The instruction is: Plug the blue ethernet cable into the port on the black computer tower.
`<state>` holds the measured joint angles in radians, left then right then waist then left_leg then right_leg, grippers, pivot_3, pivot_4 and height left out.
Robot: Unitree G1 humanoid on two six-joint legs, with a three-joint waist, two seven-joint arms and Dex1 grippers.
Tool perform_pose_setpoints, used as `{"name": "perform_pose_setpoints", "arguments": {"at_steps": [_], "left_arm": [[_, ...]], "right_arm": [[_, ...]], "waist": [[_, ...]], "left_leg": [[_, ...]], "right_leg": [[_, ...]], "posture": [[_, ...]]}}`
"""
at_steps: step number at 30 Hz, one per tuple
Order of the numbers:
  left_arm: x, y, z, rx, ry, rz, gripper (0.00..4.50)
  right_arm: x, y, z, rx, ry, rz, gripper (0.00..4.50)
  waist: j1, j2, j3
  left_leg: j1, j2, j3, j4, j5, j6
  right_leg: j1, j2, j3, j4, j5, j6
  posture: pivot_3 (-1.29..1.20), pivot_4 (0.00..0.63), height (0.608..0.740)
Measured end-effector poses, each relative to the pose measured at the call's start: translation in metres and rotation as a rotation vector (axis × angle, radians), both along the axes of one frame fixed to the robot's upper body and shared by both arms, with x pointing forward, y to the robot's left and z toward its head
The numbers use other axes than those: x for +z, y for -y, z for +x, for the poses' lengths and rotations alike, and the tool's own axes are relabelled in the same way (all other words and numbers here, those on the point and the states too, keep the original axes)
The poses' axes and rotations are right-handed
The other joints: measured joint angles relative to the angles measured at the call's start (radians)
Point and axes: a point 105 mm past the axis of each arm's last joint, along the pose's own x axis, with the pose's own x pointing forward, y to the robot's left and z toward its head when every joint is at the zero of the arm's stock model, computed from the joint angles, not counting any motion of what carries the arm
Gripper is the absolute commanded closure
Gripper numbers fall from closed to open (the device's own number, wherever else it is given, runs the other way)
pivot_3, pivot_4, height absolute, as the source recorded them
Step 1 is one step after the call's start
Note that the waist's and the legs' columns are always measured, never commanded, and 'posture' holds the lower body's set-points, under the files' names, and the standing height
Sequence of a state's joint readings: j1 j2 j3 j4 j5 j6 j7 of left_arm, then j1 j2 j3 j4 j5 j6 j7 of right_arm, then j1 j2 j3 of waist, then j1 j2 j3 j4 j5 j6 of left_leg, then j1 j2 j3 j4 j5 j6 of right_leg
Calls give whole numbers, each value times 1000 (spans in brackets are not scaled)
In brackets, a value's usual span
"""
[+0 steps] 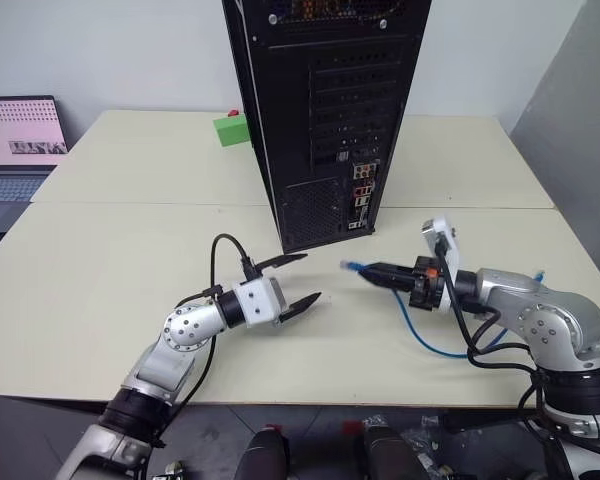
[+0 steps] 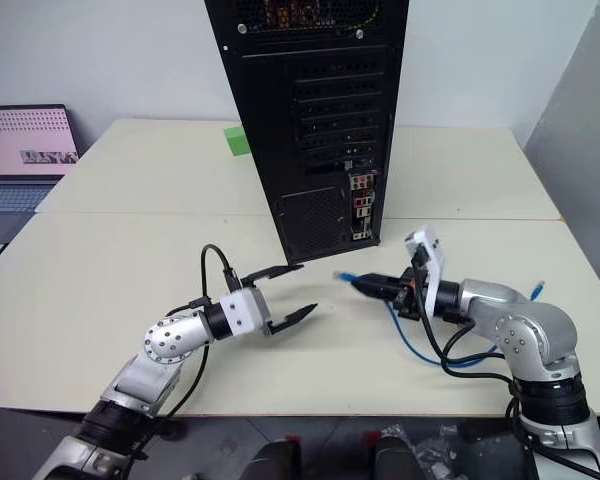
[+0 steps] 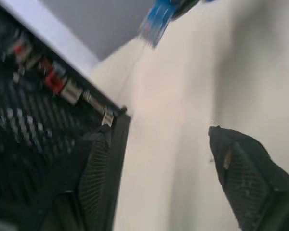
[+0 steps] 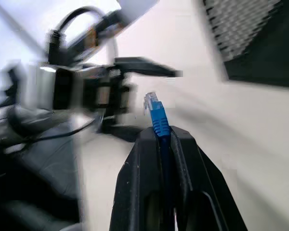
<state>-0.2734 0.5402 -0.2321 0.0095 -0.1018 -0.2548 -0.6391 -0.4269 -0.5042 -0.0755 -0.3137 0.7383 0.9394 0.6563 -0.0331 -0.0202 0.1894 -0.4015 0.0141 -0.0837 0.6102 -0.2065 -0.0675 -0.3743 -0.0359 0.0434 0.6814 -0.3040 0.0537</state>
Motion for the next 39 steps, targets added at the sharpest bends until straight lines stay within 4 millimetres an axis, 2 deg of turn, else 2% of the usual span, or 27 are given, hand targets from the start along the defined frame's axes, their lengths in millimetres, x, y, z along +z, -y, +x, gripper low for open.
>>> {"name": "perform_pose_setpoints", "arguments": {"at_steps": [3,9,14,23,39], "left_arm": [[16,10,3,71,-81,-117,533],[27,14,16,232,-164,-223,533],[40,17,23,312,-165,-282,533],[47,19,25,333,-180,-306,533],[49,21,24,323,-171,-315,533]], "right_arm": [[9,-1,12,-138,84,13,4500],[14,-9,38,-424,130,29,4500],[25,-20,47,-533,165,32,4500],[19,-17,55,-650,121,44,4500],[19,-27,56,-688,59,107,4500]], "waist": [[-2,0,0],[0,0,0],[0,0,0],[0,0,0],[0,0,0]], "left_leg": [[0,0,0,0,0,0],[0,0,0,0,0,0],[0,0,0,0,0,0],[0,0,0,0,0,0],[0,0,0,-1,0,0]], "right_leg": [[0,0,0,0,0,0],[0,0,0,0,0,0],[0,0,0,0,0,0],[0,0,1,0,0,0],[-1,0,1,0,0,0]], "posture": [[0,150,740],[0,150,740],[0,150,740],[0,150,740],[0,150,740]]}}
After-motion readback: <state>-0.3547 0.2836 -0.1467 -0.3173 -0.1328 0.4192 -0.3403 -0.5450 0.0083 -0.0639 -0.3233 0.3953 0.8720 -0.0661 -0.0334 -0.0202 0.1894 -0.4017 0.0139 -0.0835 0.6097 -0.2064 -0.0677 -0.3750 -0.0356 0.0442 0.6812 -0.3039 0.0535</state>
